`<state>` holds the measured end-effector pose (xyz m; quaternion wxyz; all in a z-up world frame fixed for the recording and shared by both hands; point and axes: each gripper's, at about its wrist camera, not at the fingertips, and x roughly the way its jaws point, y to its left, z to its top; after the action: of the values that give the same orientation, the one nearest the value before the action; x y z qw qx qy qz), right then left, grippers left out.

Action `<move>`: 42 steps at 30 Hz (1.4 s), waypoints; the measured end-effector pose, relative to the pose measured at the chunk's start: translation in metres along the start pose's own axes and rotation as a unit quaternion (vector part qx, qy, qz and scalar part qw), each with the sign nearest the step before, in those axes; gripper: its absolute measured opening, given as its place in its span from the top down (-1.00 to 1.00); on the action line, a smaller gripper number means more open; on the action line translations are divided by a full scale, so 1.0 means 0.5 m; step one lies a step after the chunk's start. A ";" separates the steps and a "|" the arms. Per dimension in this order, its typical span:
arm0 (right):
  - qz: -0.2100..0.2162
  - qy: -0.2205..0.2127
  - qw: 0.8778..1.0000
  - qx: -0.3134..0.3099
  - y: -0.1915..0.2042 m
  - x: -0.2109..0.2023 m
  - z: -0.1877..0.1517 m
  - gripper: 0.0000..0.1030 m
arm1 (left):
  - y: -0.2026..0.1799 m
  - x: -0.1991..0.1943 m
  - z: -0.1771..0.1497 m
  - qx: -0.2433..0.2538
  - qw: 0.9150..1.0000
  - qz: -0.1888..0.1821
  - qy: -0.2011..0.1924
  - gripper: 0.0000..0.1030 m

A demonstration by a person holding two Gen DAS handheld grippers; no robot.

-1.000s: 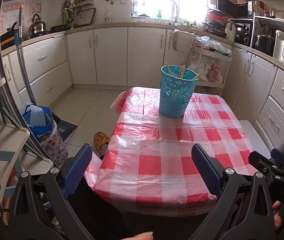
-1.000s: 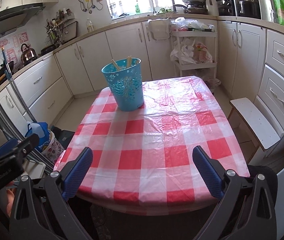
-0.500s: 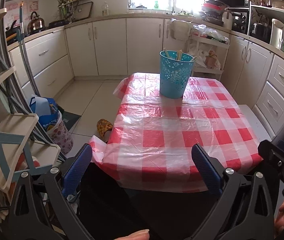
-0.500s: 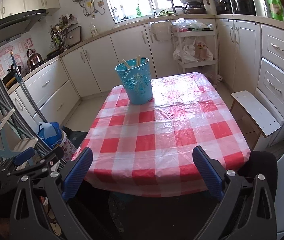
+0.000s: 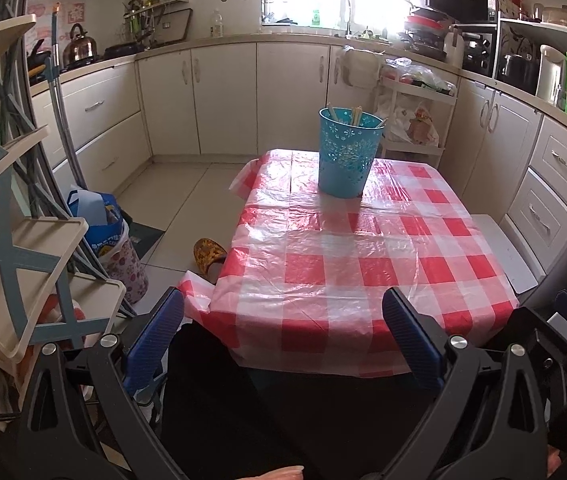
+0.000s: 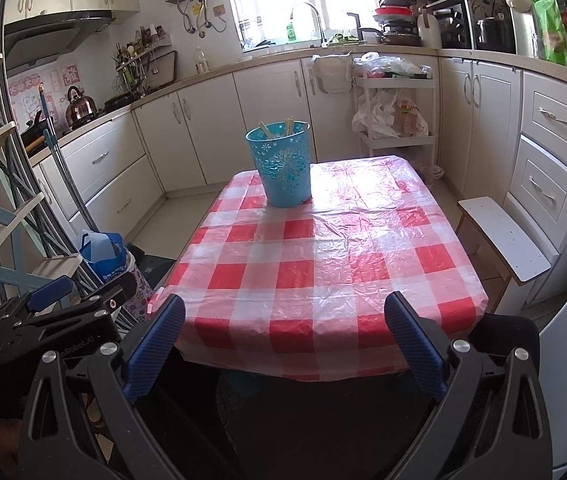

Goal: Organize utensils

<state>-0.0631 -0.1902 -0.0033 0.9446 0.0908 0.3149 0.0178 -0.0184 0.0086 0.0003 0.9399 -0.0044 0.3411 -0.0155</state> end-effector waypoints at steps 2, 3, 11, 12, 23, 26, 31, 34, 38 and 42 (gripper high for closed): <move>-0.002 0.000 1.000 0.001 0.000 -0.003 -0.002 -0.86 | 0.005 -0.004 0.000 -0.004 1.000 0.001 -0.002 -0.85; -0.003 0.000 1.000 0.001 0.000 -0.004 -0.003 -0.86 | 0.007 -0.005 0.000 -0.006 1.000 0.001 -0.003 -0.85; -0.006 0.005 1.000 -0.004 0.006 -0.006 -0.008 -0.86 | 0.013 -0.013 -0.005 -0.010 1.000 0.000 -0.007 -0.85; -0.006 0.006 1.000 -0.004 0.006 -0.005 -0.008 -0.86 | 0.013 -0.013 -0.005 -0.010 1.000 -0.001 -0.006 -0.85; -0.007 0.009 1.000 -0.003 0.004 -0.005 -0.011 -0.86 | 0.011 -0.018 -0.010 -0.008 1.000 -0.003 -0.008 -0.85; -0.007 0.010 1.000 -0.002 0.004 -0.006 -0.011 -0.86 | 0.010 -0.020 -0.011 -0.007 1.000 -0.003 -0.009 -0.85; -0.008 0.011 1.000 -0.002 0.005 -0.006 -0.014 -0.86 | 0.011 -0.023 -0.011 -0.006 1.000 -0.001 -0.012 -0.85; -0.008 0.011 1.000 -0.003 0.006 -0.007 -0.016 -0.86 | 0.011 -0.024 -0.010 -0.005 1.000 -0.002 -0.013 -0.85; -0.009 0.014 1.000 -0.003 0.007 -0.004 -0.021 -0.86 | 0.011 -0.023 -0.009 -0.003 1.000 -0.005 -0.010 -0.85; -0.011 0.018 1.000 -0.003 0.008 0.000 -0.023 -0.86 | 0.013 -0.020 -0.010 -0.003 1.000 -0.003 -0.008 -0.85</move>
<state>-0.0696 -0.1842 -0.0115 0.9391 0.0840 0.3330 0.0105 -0.0291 0.0153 0.0026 0.9424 -0.0083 0.3339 -0.0176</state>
